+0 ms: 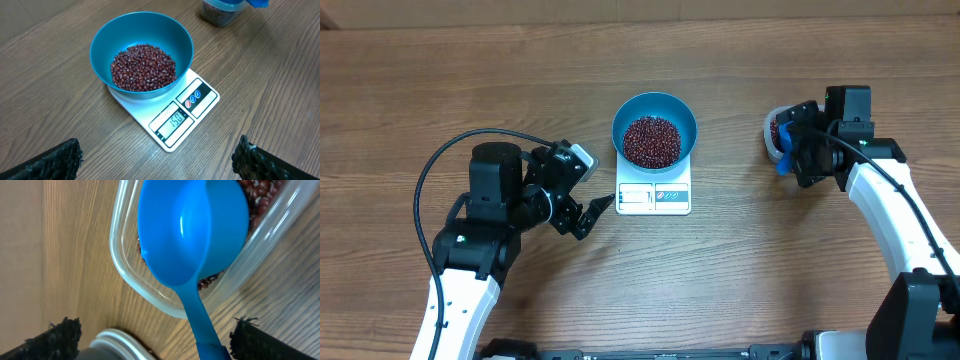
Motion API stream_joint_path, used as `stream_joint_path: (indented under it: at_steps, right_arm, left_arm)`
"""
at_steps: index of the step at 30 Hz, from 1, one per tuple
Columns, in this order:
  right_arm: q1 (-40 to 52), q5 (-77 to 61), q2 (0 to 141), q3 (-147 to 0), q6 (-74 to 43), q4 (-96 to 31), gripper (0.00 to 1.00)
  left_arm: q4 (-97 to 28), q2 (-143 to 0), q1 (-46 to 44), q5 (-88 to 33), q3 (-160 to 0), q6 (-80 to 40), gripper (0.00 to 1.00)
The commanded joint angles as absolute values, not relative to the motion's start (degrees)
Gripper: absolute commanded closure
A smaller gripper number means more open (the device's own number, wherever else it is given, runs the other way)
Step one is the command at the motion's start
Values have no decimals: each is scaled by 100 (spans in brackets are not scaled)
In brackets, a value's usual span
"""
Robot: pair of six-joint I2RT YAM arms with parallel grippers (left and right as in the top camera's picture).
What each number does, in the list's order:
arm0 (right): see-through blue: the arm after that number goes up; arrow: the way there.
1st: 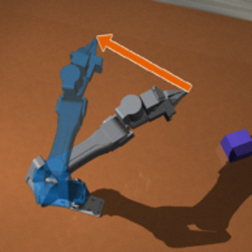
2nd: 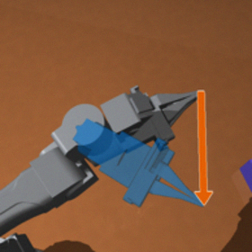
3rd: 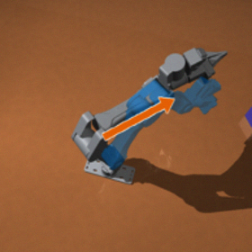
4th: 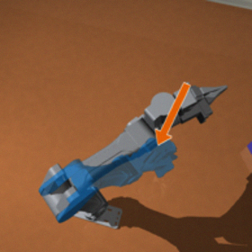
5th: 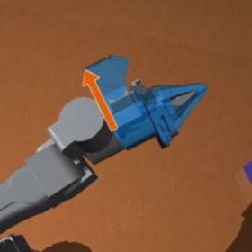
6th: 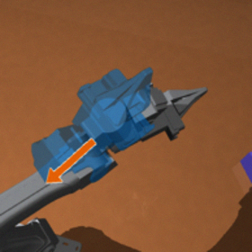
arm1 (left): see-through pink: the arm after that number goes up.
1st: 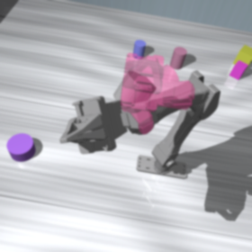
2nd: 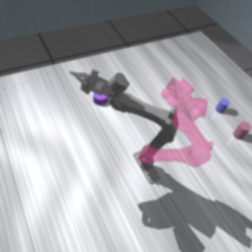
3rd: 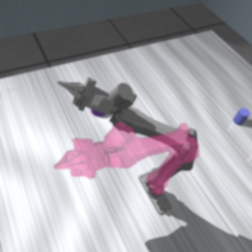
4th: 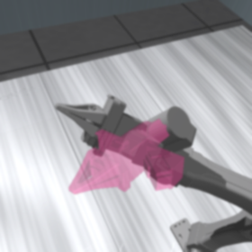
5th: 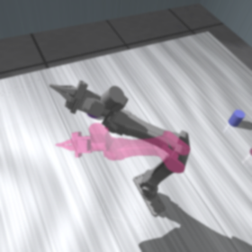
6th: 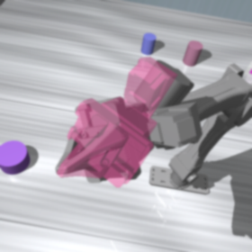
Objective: Scoop item into bowl and weigh 150g on scale
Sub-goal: 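Lower the blue scoop into the tub and release it with the right gripper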
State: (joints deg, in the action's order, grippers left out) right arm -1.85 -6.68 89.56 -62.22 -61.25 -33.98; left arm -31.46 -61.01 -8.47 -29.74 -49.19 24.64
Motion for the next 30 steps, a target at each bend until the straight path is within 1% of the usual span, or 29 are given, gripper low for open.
stream_joint_path:
  at_steps: [1,5,14,21,30]
  right_arm:
    - [-200,-628,8825,-6202,-5677,-3389,0]
    - [-200,-443,8608,-6243,-5216,-3498,0]
    - [-198,631,8090,-6816,-4392,-4652,0]
    - [-198,729,7789,-7271,-3210,-5212,0]
    - [-198,731,7352,-7867,-2110,-5828,0]
  left_arm:
    - [-3131,-6073,-801,-2982,-4890,2571,1]
    - [-3131,-6073,-801,-2982,-4890,2571,0]
    - [-3131,-6073,-801,-2982,-4890,2571,1]
    - [-3131,-6073,-801,-2982,-4890,2571,0]
    - [-3131,-6073,-801,-2982,-4890,2571,0]
